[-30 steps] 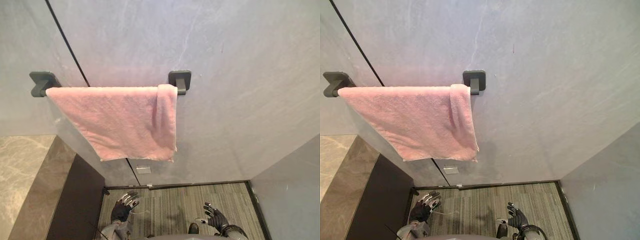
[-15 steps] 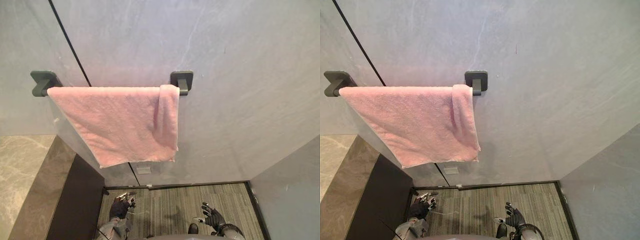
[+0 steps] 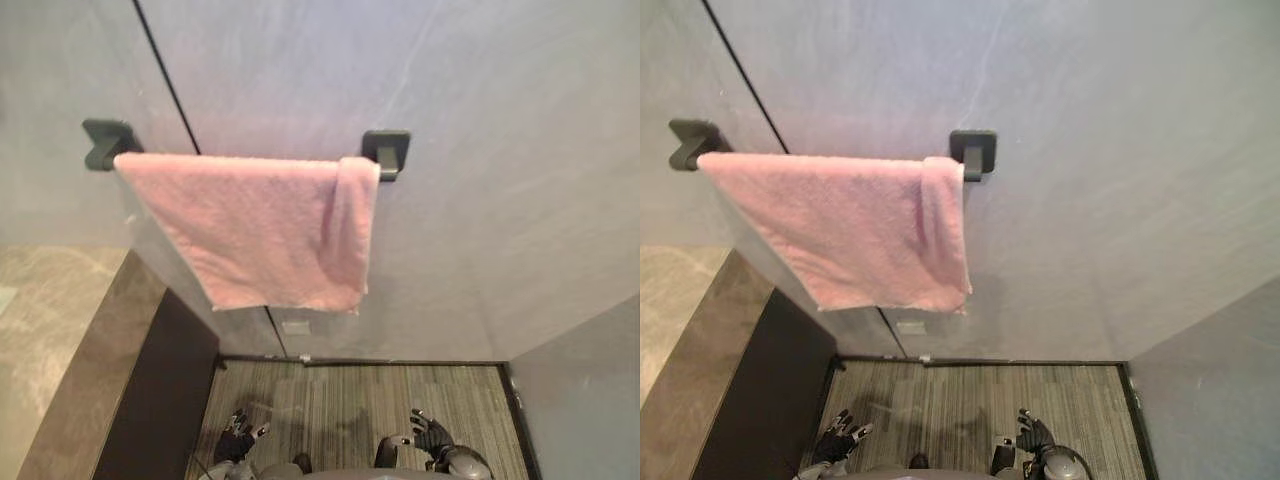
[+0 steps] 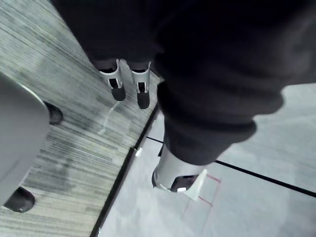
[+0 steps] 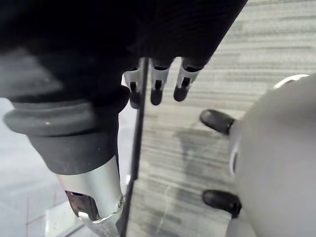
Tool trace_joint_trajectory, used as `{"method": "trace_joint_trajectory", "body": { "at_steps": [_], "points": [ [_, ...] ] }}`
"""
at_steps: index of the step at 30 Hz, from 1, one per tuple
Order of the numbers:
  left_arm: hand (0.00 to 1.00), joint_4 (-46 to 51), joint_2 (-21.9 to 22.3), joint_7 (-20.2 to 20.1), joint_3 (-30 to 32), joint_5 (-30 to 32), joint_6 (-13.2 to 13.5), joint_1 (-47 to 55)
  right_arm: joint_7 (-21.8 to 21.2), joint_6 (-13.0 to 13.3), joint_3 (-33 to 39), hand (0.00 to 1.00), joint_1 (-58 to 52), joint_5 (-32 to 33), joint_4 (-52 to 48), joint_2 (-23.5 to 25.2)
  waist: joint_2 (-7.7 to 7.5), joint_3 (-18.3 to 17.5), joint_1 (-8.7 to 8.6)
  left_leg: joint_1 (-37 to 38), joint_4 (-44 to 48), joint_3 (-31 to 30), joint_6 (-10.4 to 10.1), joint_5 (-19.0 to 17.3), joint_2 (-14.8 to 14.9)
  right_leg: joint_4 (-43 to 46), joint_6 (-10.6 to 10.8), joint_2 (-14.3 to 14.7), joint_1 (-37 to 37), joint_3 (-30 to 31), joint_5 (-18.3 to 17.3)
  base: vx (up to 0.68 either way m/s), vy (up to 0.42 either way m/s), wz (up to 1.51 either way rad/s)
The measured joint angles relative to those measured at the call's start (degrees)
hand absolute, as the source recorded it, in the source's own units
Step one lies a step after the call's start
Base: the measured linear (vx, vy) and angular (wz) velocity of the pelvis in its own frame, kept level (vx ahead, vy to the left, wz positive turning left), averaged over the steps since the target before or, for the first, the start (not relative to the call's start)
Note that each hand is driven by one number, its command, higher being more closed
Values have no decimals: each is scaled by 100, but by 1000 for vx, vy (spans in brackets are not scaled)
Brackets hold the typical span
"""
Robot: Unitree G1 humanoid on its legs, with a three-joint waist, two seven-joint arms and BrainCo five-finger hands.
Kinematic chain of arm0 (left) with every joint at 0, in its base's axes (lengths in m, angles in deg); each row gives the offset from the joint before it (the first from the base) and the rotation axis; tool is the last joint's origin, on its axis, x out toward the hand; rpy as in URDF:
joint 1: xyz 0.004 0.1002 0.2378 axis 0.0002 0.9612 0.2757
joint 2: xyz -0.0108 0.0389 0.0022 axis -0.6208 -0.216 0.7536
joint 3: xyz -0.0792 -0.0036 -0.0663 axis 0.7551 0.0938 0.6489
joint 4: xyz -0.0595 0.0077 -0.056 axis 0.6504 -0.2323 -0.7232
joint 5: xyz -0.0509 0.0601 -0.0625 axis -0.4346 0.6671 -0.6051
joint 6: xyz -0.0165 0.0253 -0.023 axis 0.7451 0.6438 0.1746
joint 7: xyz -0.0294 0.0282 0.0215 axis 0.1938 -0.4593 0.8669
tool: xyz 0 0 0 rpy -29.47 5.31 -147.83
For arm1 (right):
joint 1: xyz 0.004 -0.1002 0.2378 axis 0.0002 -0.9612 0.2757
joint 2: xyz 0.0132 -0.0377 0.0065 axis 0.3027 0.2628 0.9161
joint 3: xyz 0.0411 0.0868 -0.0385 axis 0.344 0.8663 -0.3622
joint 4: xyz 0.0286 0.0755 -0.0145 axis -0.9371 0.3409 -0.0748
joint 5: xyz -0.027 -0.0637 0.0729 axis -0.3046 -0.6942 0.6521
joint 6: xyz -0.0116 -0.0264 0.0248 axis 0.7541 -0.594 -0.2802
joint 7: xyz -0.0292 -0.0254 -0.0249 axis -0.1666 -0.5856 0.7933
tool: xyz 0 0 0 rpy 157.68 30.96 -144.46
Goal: Organize washtable
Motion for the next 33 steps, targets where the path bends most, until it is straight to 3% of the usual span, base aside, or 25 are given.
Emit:
{"method": "trace_joint_trajectory", "body": {
  "at_steps": [1,2,3,5,7,8,9,10,12,14,15,17,18,19,20,22,23,25,26,27,28,29,31,32,33],
  "points": [
    [0,-1,-11,53,-89,-1,15,-126,51,2,76,0,78,1,-4,14,4,-10,-48,-243,-84,-161,-158,186,9,202,-154,-40,-291,-224,-34,-122,-50,92],
    [0,-4,-70,74,-100,1,18,-199,95,4,147,0,104,2,-14,42,-68,10,-61,-269,-86,-92,-114,121,20,193,-266,-162,-359,-348,-2,-100,12,93],
    [0,-24,-19,146,-82,47,11,-290,140,11,395,0,137,3,-85,121,-8,91,3,-481,1330,671,158,-550,518,362,-299,-171,-394,-514,-34,-47,49,59],
    [0,17,117,150,44,66,16,-183,166,9,721,0,72,13,-145,147,-7,160,-27,-46,2297,1213,61,-699,1180,829,-400,-266,-345,-555,-107,-74,87,33],
    [0,18,143,140,53,92,38,-127,222,15,878,0,-48,35,-164,144,-1,169,-75,339,2871,1156,-48,-653,1503,967,-375,-403,-225,-571,-135,-161,201,16],
    [0,1,169,141,70,99,47,-92,242,20,978,0,-128,64,-162,101,30,166,-134,600,3126,938,-201,-483,1633,952,-169,-516,-196,-563,-143,-223,265,8],
    [0,-80,228,144,79,112,40,-74,243,27,1006,0,-135,95,-106,-7,159,152,-208,687,2929,637,-496,-419,1578,942,-54,-586,-304,-536,-42,-327,346,5],
    [0,-82,232,144,80,126,34,-73,243,-1,1047,0,-142,114,-33,-43,186,123,-220,734,2743,626,-528,-533,1398,860,11,-625,-343,-514,-12,-284,274,12],
    [0,-71,40,152,14,227,49,-53,211,-117,1182,0,-287,198,279,119,-24,18,-318,903,1820,560,-569,-1050,969,723,99,-808,-535,-373,-44,-252,273,42],
    [0,-272,13,133,-267,388,47,-61,224,-132,1362,0,-188,123,360,-9,163,118,-344,1059,1302,616,-544,-1725,923,781,89,-867,-635,-341,101,-314,316,31],
    [0,-290,-130,132,-370,456,40,-121,222,-163,1384,0,-195,73,462,53,-4,192,-275,1146,1249,727,-486,-1671,698,768,121,-1051,-625,-174,145,-416,320,-5],
    [0,-355,-306,115,-440,720,45,-26,159,-180,1260,0,-195,-20,430,52,-38,188,-198,1213,1328,763,-388,-1670,455,803,55,-1250,-597,-93,-72,-298,180,-18],
    [0,-446,-306,114,-426,789,46,-32,103,-176,1188,0,-185,-27,399,22,8,172,-197,1134,1416,818,-257,-1638,454,1032,46,-1322,-692,-105,-548,-202,107,-4],
    [0,-463,-307,113,-428,839,56,-38,101,-175,1162,0,-142,-24,397,17,20,180,-193,1098,1415,833,-175,-1595,465,1311,41,-1370,-825,-37,-633,-281,97,13],
    [0,-511,-314,123,-431,900,72,-41,102,-144,1107,0,-99,-20,377,10,18,182,-233,1033,1411,792,-104,-1501,488,2484,-2,-1327,-1082,121,-662,-212,30,32],
    [0,-528,-346,135,-413,907,72,-40,99,-133,1081,0,-135,-25,372,37,-30,168,-234,1026,1384,613,-137,-1396,505,3786,72,-965,-935,459,-1201,-191,-58,45],
    [0,-511,-329,134,-334,917,101,-41,99,-124,1081,0,-179,-25,347,71,-92,157,-169,926,1388,439,-149,-1294,440,4288,441,-677,-759,825,-1973,-155,-134,46],
    [0,-512,-294,140,-183,943,96,-41,97,-114,1091,0,-292,-23,336,98,-160,121,-182,677,1387,109,-169,-1128,283,4495,712,-454,-555,1338,-2614,-131,-215,106],
    [0,-493,-221,146,47,943,100,-40,103,-107,1132,0,-433,15,278,117,-276,81,-158,420,1433,-266,-245,-997,130,4343,709,-328,-397,1770,-2983,-131,-252,145],
    [0,-488,-182,148,147,944,100,-39,104,-103,1167,0,-473,15,267,117,-292,94,-153,320,1445,-389,-278,-934,95,4223,566,-272,-327,1889,-3080,-160,-263,145],
    [0,-477,-87,176,351,935,100,-47,111,-102,1206,0,-507,35,268,121,-223,95,-51,172,1338,-636,-351,-757,58,3995,259,-135,-267,1910,-3133,-206,-243,104],
    [0,-410,37,199,464,938,95,-46,121,-68,1207,0,-533,98,257,59,-118,88,164,130,995,-760,-360,-434,122,3861,178,-54,-314,1751,-3084,-221,-238,92],
    [0,-365,75,233,542,942,107,-45,140,-48,1207,0,-572,136,222,73,-120,86,212,-14,667,-793,-363,39,128,3767,153,-188,-347,1320,-3071,-249,-180,125],
    [0,-335,118,267,606,959,104,-35,168,-33,1223,0,-604,185,206,96,-127,87,149,-250,518,-639,-522,389,149,3586,-53,-294,-342,749,-2944,-284,-141,239],
    [0,-245,229,288,917,944,98,-37,261,-30,1257,0,-551,200,205,136,-146,100,140,-615,844,594,-467,318,470,3376,-243,-357,-330,103,-2745,-224,-88,222]
  ]
}}
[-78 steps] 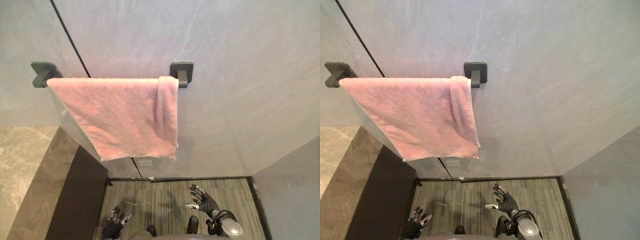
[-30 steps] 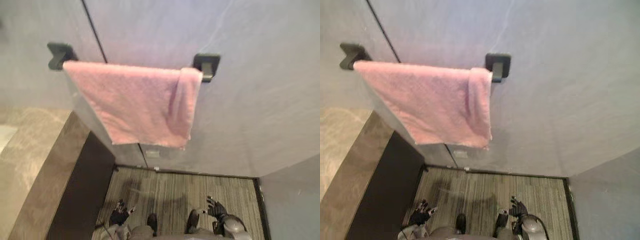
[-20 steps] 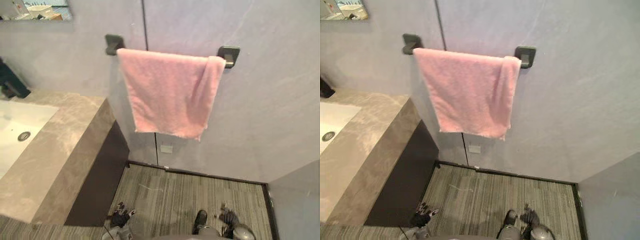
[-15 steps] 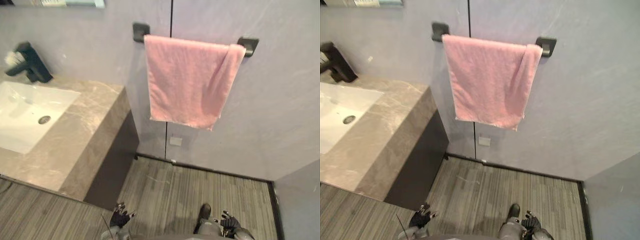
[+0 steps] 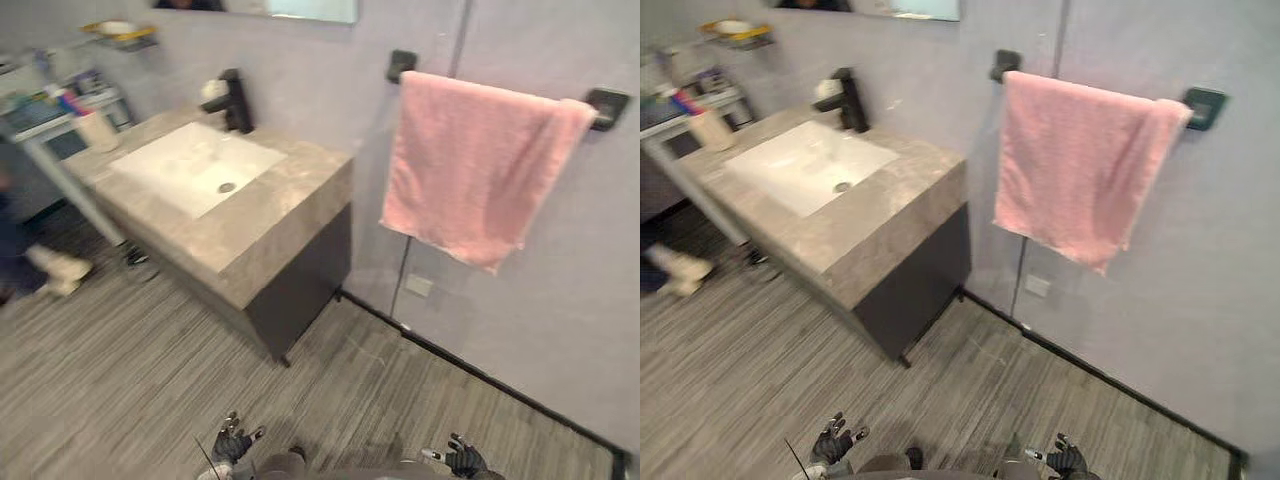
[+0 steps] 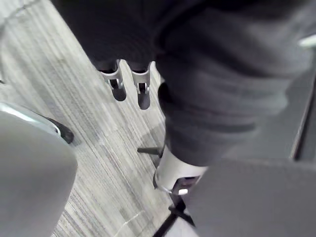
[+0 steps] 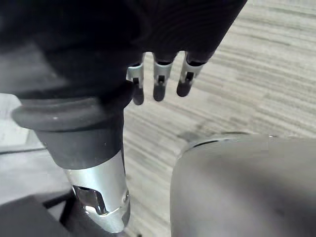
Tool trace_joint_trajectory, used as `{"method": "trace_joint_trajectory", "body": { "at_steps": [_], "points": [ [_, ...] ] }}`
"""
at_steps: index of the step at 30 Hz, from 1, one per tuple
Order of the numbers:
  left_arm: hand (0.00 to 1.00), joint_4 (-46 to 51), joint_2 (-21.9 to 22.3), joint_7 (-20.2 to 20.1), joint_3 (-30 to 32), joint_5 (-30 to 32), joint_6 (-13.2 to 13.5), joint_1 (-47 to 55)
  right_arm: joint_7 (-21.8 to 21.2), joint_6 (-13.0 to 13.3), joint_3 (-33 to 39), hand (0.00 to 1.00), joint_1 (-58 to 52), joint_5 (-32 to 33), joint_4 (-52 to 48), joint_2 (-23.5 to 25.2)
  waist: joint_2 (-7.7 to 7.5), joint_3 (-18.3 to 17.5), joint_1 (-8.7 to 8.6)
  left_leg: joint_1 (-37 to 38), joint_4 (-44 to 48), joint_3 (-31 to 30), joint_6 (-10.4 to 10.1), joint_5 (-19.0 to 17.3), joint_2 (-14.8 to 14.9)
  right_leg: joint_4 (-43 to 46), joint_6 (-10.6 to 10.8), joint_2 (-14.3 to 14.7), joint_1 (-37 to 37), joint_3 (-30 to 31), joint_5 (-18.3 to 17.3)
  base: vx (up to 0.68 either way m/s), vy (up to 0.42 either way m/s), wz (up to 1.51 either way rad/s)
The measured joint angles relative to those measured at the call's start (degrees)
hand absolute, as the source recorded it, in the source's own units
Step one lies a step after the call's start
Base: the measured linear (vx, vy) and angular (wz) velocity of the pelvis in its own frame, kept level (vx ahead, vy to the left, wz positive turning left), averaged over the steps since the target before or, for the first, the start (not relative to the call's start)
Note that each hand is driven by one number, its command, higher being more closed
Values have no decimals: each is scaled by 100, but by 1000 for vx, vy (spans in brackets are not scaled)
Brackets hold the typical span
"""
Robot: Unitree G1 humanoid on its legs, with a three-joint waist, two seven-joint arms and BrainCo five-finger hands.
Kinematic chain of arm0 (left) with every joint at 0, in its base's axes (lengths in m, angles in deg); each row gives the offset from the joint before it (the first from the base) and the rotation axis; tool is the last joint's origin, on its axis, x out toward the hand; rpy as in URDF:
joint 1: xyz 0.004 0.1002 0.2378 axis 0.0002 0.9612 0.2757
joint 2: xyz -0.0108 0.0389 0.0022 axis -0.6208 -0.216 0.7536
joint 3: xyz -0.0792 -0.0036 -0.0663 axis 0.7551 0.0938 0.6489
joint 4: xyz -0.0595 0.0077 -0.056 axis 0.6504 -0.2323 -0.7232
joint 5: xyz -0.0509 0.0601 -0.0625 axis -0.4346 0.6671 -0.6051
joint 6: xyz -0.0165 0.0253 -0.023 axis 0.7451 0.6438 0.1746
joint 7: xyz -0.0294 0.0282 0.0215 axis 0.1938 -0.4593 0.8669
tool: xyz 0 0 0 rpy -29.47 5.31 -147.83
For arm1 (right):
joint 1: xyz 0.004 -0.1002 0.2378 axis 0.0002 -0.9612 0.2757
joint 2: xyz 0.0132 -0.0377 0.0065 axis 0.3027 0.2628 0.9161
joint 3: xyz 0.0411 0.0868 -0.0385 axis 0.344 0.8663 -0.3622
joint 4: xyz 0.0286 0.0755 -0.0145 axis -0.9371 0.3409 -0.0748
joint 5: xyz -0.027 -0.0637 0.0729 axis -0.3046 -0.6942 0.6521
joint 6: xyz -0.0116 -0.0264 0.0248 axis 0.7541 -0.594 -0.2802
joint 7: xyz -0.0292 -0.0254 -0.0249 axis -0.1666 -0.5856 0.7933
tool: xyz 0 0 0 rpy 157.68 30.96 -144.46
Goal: Organize washtable
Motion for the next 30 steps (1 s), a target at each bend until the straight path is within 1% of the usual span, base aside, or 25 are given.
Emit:
{"method": "trace_joint_trajectory", "body": {
  "at_steps": [1,2,3,4,5,6,9,10,11,12,13,14,15,16,17,18,19,20,21,22,23,25,26,28,30],
  "points": [
    [0,24,27,18,158,0,1,-12,23,2,1,0,35,-1,-16,25,-10,15,-3,-105,264,676,149,-99,193,-74,-63,2,59,-227,60,-142,-65,206],
    [0,13,32,72,407,8,-23,-35,76,28,-13,0,81,-1,-37,77,-17,92,3,-90,676,1629,504,-319,522,-144,-186,-9,181,-604,151,-107,-43,176],
    [0,-30,-10,154,635,47,-37,-10,118,78,-3,0,168,0,-41,149,-87,131,8,12,1091,2067,776,-589,769,-146,-222,-116,328,-1072,171,-89,-33,172],
    [0,-41,-42,173,704,106,-52,-8,118,90,-1,0,191,1,-40,165,-90,131,2,55,1248,2090,799,-651,835,-149,-221,-178,384,-1225,171,-126,29,180],
    [0,-248,-139,243,806,224,-83,4,114,126,122,0,213,-3,-10,179,-192,197,8,155,1626,2003,802,-739,1039,-230,-163,-339,608,-1657,204,-94,62,134],
    [0,-356,-170,252,805,245,-99,6,95,132,244,0,213,-2,50,187,-170,196,3,180,1721,1906,783,-774,1124,-304,-97,-375,719,-1809,252,-102,148,159],
    [0,-729,-201,373,975,260,-182,95,101,113,687,0,209,-32,443,150,-64,164,-16,500,1925,1680,790,-799,1664,-695,298,-628,1169,-2560,574,-71,265,136],
    [0,-745,-184,382,981,239,-189,134,100,104,742,0,183,-34,507,83,57,144,-28,588,1683,1617,691,-817,1806,-873,468,-694,1317,-2843,769,-5,521,146],
    [0,-821,-121,384,966,236,-194,177,101,86,853,0,196,-32,631,-12,252,77,-45,719,1014,1428,23,-889,1630,-1020,637,-767,1377,-3053,971,48,606,146],
    [0,-896,-124,385,924,237,-202,119,106,63,932,0,232,-27,747,27,191,96,-76,732,713,1328,-77,-958,1325,-1196,774,-860,1406,-3163,1159,49,506,111],
    [0,-902,-168,394,891,240,-219,103,89,59,931,0,295,-25,831,75,110,133,-111,656,715,1218,25,-894,1140,-1315,775,-915,1447,-3177,1288,27,455,111],
    [0,-950,-262,396,766,264,-243,134,85,42,970,0,323,-20,886,154,96,148,-177,561,746,976,130,-951,818,-1489,757,-1042,1619,-3236,1457,59,449,133],
    [0,-980,-289,395,679,358,-272,127,85,42,965,0,295,-23,889,148,-8,172,-208,553,958,760,352,-1201,460,-1198,893,-1426,1871,-3334,1558,79,475,131],
    [0,-1017,-299,395,668,391,-271,128,85,43,970,0,275,-22,880,130,8,181,-224,557,1050,656,421,-1312,350,-927,889,-1609,1903,-3296,1561,111,532,122],
    [0,-1090,-279,392,633,422,-270,131,68,49,1044,0,233,-22,822,122,41,214,-282,606,1188,469,587,-1506,132,-260,418,-1972,1882,-2984,1590,122,488,106],
    [0,-1224,-330,415,463,578,-286,214,64,111,1084,0,182,-26,754,91,159,288,-330,890,1185,255,781,-1724,-88,787,-138,-2123,1402,-1498,1648,130,424,95],
    [0,-1263,-361,422,455,663,-286,227,59,121,1083,0,188,-26,738,90,155,293,-332,1003,1153,201,833,-1755,-78,1120,164,-1939,1185,-879,1394,136,255,62],
    [0,-1325,-408,425,452,825,-296,293,6,149,1069,0,186,-30,645,126,125,300,-326,1155,1066,206,897,-1753,-81,1597,444,-1534,870,-216,1025,101,151,29],
    [0,-1384,-431,426,450,916,-296,328,-17,168,1044,0,185,-30,625,201,43,299,-326,1333,928,195,925,-1748,-141,1813,376,-1197,596,-19,709,129,139,28],
    [0,-1384,-413,403,448,1084,-300,370,-23,175,1024,0,185,-26,614,235,-34,308,-333,1492,747,207,968,-1723,-217,1709,161,-893,334,-121,511,119,101,17],
    [0,-1387,-406,377,428,1129,-302,389,-23,175,1013,0,185,-25,566,241,-37,307,-341,1549,670,229,973,-1725,-231,1622,143,-771,190,-217,428,165,58,3],
    [0,-1385,-399,363,387,1250,-321,380,-32,169,998,0,109,-1,346,247,15,310,-439,1689,492,241,993,-1754,-228,1209,133,-475,-206,-434,386,173,42,-1],
    [0,-1384,-414,360,326,1300,-347,377,-33,170,979,0,62,-1,333,248,65,297,-541,1799,389,231,945,-1786,-174,686,141,-270,-374,-423,424,236,39,3],
    [0,-1381,-420,353,325,1306,-355,354,-34,162,1059,0,-83,8,330,294,103,271,-615,2004,305,245,753,-1879,-100,-242,134,13,-413,-319,639,335,-7,0],
    [0,-1363,-406,348,383,1310,-398,271,-37,88,1106,0,-353,16,182,351,130,199,-634,2299,308,246,574,-2149,2,-665,26,195,-273,-219,1121,461,-101,4]
  ]
}}
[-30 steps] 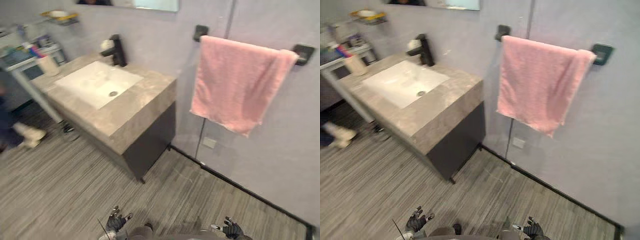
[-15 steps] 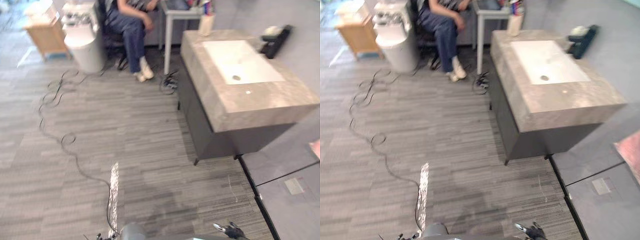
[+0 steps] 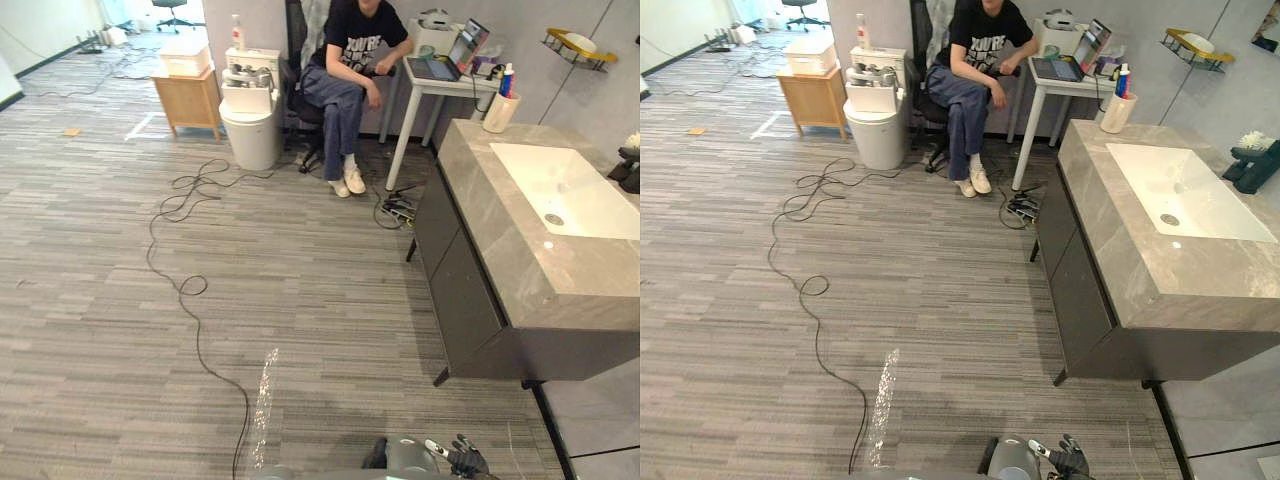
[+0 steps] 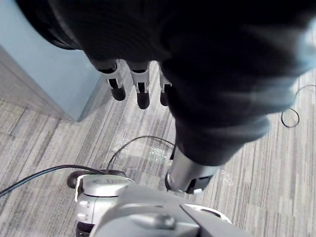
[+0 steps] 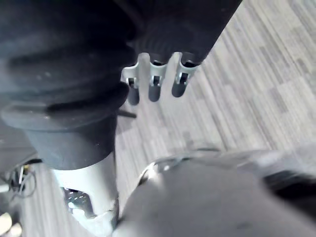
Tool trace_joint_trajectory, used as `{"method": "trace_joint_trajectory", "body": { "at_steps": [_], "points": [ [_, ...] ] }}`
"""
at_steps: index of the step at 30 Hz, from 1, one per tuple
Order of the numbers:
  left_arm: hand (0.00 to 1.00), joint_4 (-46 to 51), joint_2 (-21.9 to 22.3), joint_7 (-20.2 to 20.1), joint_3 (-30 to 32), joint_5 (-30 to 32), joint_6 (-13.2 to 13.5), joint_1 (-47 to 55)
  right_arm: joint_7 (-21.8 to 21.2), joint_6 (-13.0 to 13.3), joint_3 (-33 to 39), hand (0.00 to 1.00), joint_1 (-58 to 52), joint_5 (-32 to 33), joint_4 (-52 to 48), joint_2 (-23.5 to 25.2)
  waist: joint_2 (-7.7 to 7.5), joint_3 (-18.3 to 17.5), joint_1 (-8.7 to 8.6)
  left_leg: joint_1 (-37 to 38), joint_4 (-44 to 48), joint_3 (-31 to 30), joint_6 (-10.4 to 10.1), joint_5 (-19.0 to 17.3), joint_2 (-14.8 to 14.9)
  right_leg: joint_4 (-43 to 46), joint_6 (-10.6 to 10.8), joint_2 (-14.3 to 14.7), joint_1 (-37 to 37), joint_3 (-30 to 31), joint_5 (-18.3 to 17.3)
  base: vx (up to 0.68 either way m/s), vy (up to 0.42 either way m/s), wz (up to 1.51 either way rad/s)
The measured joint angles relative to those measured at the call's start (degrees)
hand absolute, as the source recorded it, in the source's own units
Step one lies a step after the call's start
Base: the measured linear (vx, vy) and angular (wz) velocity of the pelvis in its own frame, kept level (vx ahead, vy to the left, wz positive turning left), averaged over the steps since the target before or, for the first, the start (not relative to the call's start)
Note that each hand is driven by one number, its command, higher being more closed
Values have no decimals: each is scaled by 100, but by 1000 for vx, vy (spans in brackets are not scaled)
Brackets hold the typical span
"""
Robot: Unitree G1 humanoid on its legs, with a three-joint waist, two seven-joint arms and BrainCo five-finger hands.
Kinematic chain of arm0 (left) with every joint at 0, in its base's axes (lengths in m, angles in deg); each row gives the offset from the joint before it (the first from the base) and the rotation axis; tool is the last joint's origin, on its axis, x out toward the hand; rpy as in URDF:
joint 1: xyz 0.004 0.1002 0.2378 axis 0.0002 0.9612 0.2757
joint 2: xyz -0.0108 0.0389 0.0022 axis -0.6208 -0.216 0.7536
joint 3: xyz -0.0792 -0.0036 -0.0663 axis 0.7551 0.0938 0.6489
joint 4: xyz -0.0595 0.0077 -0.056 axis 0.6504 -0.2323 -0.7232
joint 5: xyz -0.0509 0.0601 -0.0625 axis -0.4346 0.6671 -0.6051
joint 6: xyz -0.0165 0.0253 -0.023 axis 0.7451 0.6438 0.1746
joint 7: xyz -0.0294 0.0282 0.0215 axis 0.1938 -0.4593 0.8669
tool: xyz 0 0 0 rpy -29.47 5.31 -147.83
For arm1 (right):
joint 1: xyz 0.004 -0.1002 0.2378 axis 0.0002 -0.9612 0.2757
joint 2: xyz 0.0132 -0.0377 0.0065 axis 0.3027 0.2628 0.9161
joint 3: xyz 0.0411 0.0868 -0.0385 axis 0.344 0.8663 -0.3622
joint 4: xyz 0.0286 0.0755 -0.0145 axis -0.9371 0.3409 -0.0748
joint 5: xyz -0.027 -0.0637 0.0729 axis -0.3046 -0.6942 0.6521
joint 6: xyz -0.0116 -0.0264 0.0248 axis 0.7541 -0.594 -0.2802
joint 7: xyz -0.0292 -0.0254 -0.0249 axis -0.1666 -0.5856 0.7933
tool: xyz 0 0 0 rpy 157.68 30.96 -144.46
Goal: Organize washtable
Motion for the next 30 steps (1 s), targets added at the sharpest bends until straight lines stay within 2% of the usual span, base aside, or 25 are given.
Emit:
{"method": "trace_joint_trajectory", "body": {
  "at_steps": [1,2,3,4,5,6,7,9,11,12,13,14,15,16,19,20,21,23,25,27,30],
  "points": [
    [0,12,65,-18,108,9,-4,16,-3,-46,-15,0,-151,-7,8,13,51,-153,20,62,126,18,-122,-82,123,-77,-96,150,108,12,232,488,-152,12],
    [0,70,129,-64,283,11,-4,-54,-9,-99,-17,0,-198,-10,13,-13,65,-238,-1,-245,1096,10,-187,-80,349,-65,-148,317,246,-31,124,586,-188,-2],
    [0,232,225,-118,490,12,-4,-85,-21,-139,-42,0,-221,-21,6,-47,178,-212,7,-858,2512,-152,-159,235,662,-89,-263,493,398,-54,12,488,-142,-6],
    [0,274,254,-133,621,11,-6,-137,-40,-157,-33,0,-230,-13,-7,-67,174,-211,24,-1205,3299,-339,-140,543,800,-124,-299,603,517,-73,-72,462,-77,-30],
    [0,308,370,-142,822,9,-9,-160,-79,-181,-28,0,-222,-17,-28,-134,222,-161,70,-1779,4480,-623,-175,746,1062,-132,-373,810,702,-21,-216,447,-24,-55],
    [0,310,425,-128,955,-13,-21,-155,-114,-208,-35,0,-212,-17,48,-160,229,-167,179,-2077,5021,-681,-171,732,1193,-168,-396,915,938,149,-306,426,-15,-68],
    [0,312,415,-124,984,-13,-31,-151,-113,-220,-35,0,-209,-26,103,-149,158,-158,213,-2154,5018,-678,-164,725,1185,-210,-383,915,1044,217,-318,390,-13,-77],
    [0,356,461,-127,1026,-11,-39,-146,-122,-270,-31,0,-117,-156,198,-135,63,-154,333,-2247,3978,-600,-93,666,1186,-555,-298,848,1467,472,-307,346,27,-63],
    [0,372,472,-129,1029,-11,-44,-143,-124,-280,-32,0,-101,-269,189,-138,61,-152,331,-2234,2914,-592,-149,653,1180,-672,-171,771,1623,575,-318,316,163,-40],
    [0,372,484,-132,1021,-13,-43,-142,-124,-281,-35,0,-98,-326,183,-152,84,-175,332,-2122,1781,-539,-261,891,1135,-664,-29,715,1649,630,-382,336,283,-30],
    [0,363,478,-148,1031,-24,-42,-146,-122,-287,-37,0,-73,-340,219,-165,168,-251,330,-2087,1169,-600,-512,1099,1028,-606,177,676,1624,702,-512,269,233,-16],
    [0,337,401,-170,1014,-22,-42,-152,-120,-303,-31,0,-33,-341,266,-98,62,-247,310,-2013,1083,-574,-461,1125,882,-574,193,565,1630,738,-515,270,200,4],
    [0,323,295,-185,1021,-23,-27,-154,-124,-296,-29,0,-26,-348,275,-23,-136,-318,306,-1898,852,-527,-415,1155,654,-575,250,345,1628,802,-481,251,186,20],
    [0,297,215,-210,1014,-22,-33,-188,-129,-297,-27,0,-26,-405,304,61,-229,-373,314,-1857,828,-520,-378,1135,522,-522,276,175,1642,811,-466,231,208,23],
    [0,142,156,-219,1012,-20,-42,-256,-168,-295,-12,0,31,-508,421,56,-263,-376,327,-1587,755,-397,-232,1050,322,6,327,-102,1590,853,-428,115,215,11],
    [0,75,147,-219,1010,-19,-35,-254,-233,-293,-13,0,48,-510,418,43,-261,-377,338,-1367,609,-287,-168,1041,252,314,410,-229,1504,897,-343,34,157,-25],
    [0,18,143,-208,991,-13,-46,-235,-264,-290,-26,0,90,-534,431,19,-222,-396,334,-1151,390,-199,-100,1079,225,587,406,-293,1386,974,-186,7,159,-34],
    [0,-16,104,-149,770,30,-58,-224,-324,-247,-30,0,98,-551,422,-6,-152,-405,299,-1046,189,-147,-51,1130,275,840,342,-289,1147,1026,-117,-71,99,-33],
    [0,-27,24,-181,596,56,-49,-239,-345,-211,-36,0,100,-547,411,22,-179,-394,291,-1145,192,-116,-72,1140,268,608,339,-261,1004,987,15,-120,1,-17],
    [0,-55,23,-227,555,121,-52,-257,-345,-215,-55,0,53,-550,407,-15,-139,-425,287,-1095,-22,-130,-168,1186,275,211,351,-185,1172,984,9,-76,-86,-2],
    [0,-25,12,-240,575,173,-30,-235,-338,-257,-172,0,38,-561,418,-15,-222,-506,315,-1027,-455,-111,-315,1437,259,-795,368,-45,1466,971,-2,-44,-125,-20]
  ]
}}
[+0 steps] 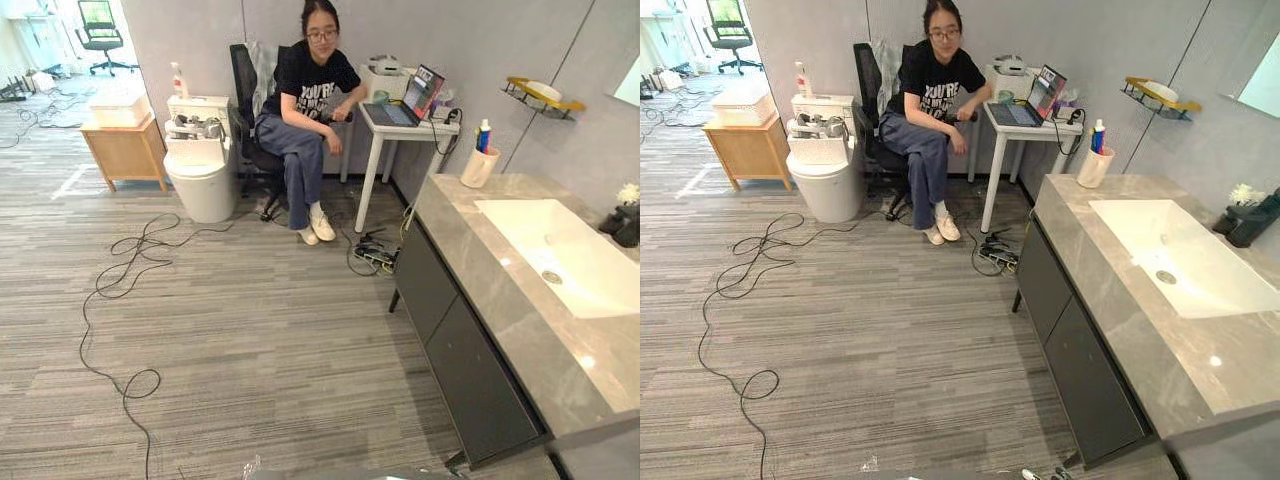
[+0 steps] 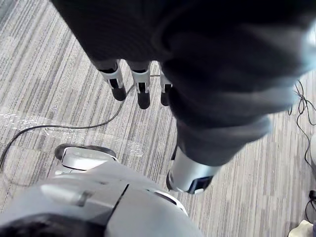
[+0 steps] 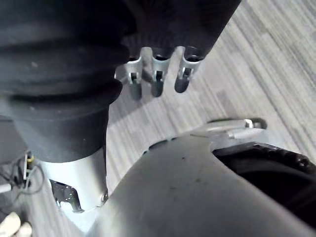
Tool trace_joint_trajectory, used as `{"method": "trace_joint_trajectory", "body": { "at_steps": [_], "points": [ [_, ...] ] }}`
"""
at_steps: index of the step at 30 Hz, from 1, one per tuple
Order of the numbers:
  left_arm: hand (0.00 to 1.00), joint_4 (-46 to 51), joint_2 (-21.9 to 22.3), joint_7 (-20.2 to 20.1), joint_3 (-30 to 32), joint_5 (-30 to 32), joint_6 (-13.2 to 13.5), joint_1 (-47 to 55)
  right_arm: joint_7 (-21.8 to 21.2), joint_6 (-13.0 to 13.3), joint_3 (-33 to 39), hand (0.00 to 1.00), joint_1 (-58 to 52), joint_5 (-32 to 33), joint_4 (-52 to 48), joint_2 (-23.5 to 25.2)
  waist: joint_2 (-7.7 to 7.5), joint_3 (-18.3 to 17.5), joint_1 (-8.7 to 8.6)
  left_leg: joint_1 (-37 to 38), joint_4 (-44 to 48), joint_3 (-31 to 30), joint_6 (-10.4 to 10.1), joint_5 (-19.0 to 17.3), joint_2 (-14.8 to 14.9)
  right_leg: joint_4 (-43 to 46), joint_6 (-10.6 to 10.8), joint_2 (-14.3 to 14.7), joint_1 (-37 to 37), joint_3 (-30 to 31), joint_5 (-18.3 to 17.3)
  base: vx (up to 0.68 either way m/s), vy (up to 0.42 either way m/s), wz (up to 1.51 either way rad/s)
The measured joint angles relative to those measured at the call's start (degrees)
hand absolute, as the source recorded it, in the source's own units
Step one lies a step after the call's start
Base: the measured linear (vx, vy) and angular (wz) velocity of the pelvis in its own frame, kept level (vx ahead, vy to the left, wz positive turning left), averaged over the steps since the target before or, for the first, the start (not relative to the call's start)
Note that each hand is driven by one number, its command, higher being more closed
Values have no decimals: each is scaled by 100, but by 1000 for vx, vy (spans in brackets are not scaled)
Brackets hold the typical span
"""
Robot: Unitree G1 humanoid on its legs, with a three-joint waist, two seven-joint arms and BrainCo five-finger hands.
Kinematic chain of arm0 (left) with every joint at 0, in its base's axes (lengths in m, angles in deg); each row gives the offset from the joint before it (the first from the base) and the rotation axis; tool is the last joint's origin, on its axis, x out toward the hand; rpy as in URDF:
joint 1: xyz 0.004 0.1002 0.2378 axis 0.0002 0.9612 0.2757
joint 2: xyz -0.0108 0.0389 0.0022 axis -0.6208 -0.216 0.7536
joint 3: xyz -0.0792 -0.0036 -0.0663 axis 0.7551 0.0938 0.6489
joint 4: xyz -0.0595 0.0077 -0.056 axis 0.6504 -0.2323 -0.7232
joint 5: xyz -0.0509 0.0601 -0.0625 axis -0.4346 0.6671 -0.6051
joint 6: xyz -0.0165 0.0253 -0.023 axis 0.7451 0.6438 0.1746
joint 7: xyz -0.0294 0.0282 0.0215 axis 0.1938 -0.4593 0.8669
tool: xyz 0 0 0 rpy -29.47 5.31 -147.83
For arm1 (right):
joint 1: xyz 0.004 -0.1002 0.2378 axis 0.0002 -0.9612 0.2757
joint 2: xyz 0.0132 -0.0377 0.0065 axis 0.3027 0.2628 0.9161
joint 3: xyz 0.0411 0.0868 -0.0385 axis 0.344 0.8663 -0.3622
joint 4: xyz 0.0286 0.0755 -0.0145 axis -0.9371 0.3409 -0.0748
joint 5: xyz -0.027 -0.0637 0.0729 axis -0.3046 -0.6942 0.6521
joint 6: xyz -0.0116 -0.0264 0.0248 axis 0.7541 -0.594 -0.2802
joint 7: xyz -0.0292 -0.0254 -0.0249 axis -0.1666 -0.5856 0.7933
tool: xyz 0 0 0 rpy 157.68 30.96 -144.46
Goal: Organize washtable
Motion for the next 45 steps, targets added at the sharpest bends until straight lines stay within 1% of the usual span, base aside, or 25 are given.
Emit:
{"method": "trace_joint_trajectory", "body": {
  "at_steps": [1,2,3,13,16,19,22,24,29,31,33,34,35,36,37,38,39,40,41,42,44,45],
  "points": [
    [0,-3,-9,3,5,20,4,13,-2,-2,-6,0,-2,5,5,-1,-63,-38,-1,73,-206,5,-18,178,-34,-317,56,31,63,0,-31,-17,-134,-31],
    [0,-37,-8,1,2,36,-5,28,-2,-4,36,0,-4,12,7,-4,-78,-50,-8,188,-471,-7,-53,344,-75,-373,53,46,59,6,-7,-12,-104,-21],
    [0,-393,-330,-5,-692,160,-7,122,-7,-29,-27,0,263,-4,492,-98,-89,129,-162,1025,-1916,-22,204,962,-685,-1176,227,-207,585,42,280,-16,-17,-6],
    [0,-393,-334,24,-761,122,22,120,15,9,-130,0,298,-30,493,-148,-75,127,-159,977,-1922,-44,205,963,-688,-1251,236,-205,584,18,287,0,0,0],
    [0,-397,-350,96,-901,-19,32,121,120,55,-149,0,348,-161,500,-168,-48,125,-159,900,-1923,-81,205,963,-689,-1284,242,-201,549,9,291,2,0,6],
    [0,-400,-335,152,-923,-207,43,120,195,92,-268,0,414,-230,583,-224,-19,125,-157,832,-1924,-105,211,954,-689,-1368,259,-191,537,-9,308,31,-10,4],
    [0,-400,-321,187,-922,-306,87,95,236,119,-354,0,538,-305,662,-270,0,118,-152,653,-1924,-121,218,948,-687,-1390,260,-185,376,-19,307,16,-2,1],
    [0,-399,-311,237,-919,-310,88,86,235,121,-351,0,568,-336,664,-279,-23,105,-149,576,-1923,-124,224,923,-698,-1444,304,-183,343,-29,355,75,-2,1],
    [0,-398,-290,254,-884,-311,102,59,232,123,-355,0,668,-333,665,-283,-28,99,-157,555,-1922,-76,222,903,-695,-1575,250,-157,354,28,413,77,-8,-6],
    [0,-392,-274,253,-823,-333,139,25,229,133,-353,0,707,-333,664,-289,-36,119,-128,552,-1878,-75,214,881,-694,-1576,242,-156,378,29,417,61,-24,-1],
    [0,-365,-252,252,-600,-423,141,-64,230,132,-339,0,723,-332,663,-278,-67,151,-47,484,-1792,-123,252,759,-699,-1578,242,-170,371,-5,417,33,-1,11],
    [0,-251,-233,253,-479,-432,144,-131,228,131,-281,0,718,-331,653,-230,-131,193,15,183,-1214,-209,324,439,-743,-1550,220,-283,375,-164,397,6,28,27],
    [0,-189,-222,251,-434,-432,149,-136,227,127,-222,0,721,-331,649,-198,-156,207,27,27,-898,-259,372,258,-781,-1511,196,-356,371,-247,297,-6,77,56],
    [0,-85,-210,253,-423,-431,150,-149,227,122,-100,0,700,-331,573,-163,-183,234,19,-345,-102,-347,519,-137,-860,-1211,369,-526,277,-469,16,-12,98,60],
    [0,-25,-190,253,-436,-430,146,-154,229,115,-69,0,638,-330,508,-150,-169,249,12,-553,481,-335,597,-353,-880,-963,377,-594,252,-581,-142,22,172,88],
    [0,107,-116,253,-488,-428,148,-140,224,114,-60,0,380,-321,344,-191,-90,278,10,-771,1433,-200,639,-826,-830,-385,315,-620,314,-786,-373,100,195,78],
    [0,94,-11,251,-492,-428,148,-150,208,119,-59,0,263,-319,142,-249,152,360,31,-728,1582,-175,707,-1347,-575,584,93,-559,117,-843,-507,110,212,69],
    [0,88,7,242,-474,-431,125,-140,232,130,-57,0,235,-318,4,-255,165,440,55,-670,1749,-272,726,-1597,-552,1814,-111,-711,-343,-677,-434,150,243,51],
    [0,109,-88,250,-499,-421,120,-111,222,177,-22,0,242,-324,-96,-158,72,492,31,-452,1650,-422,815,-1671,-594,3162,-243,-780,-1009,-347,-283,142,187,53],
    [0,136,-196,248,-491,-417,119,-132,220,199,-12,0,232,-328,-106,-26,-91,537,29,-142,1389,-516,817,-1669,-597,3788,-36,-641,-1388,-284,-462,280,162,51],
    [0,147,-214,244,-481,-412,116,-142,222,239,0,0,222,-328,-148,69,-219,587,34,151,1105,-622,810,-1661,-599,3892,12,-447,-1736,-439,-530,410,78,32],
    [0,148,-217,222,-432,-402,97,-170,223,285,99,0,203,-313,-278,119,-248,584,12,454,706,-695,746,-1627,-642,3284,-3,-245,-2183,-836,-544,413,77,23]
  ]
}}
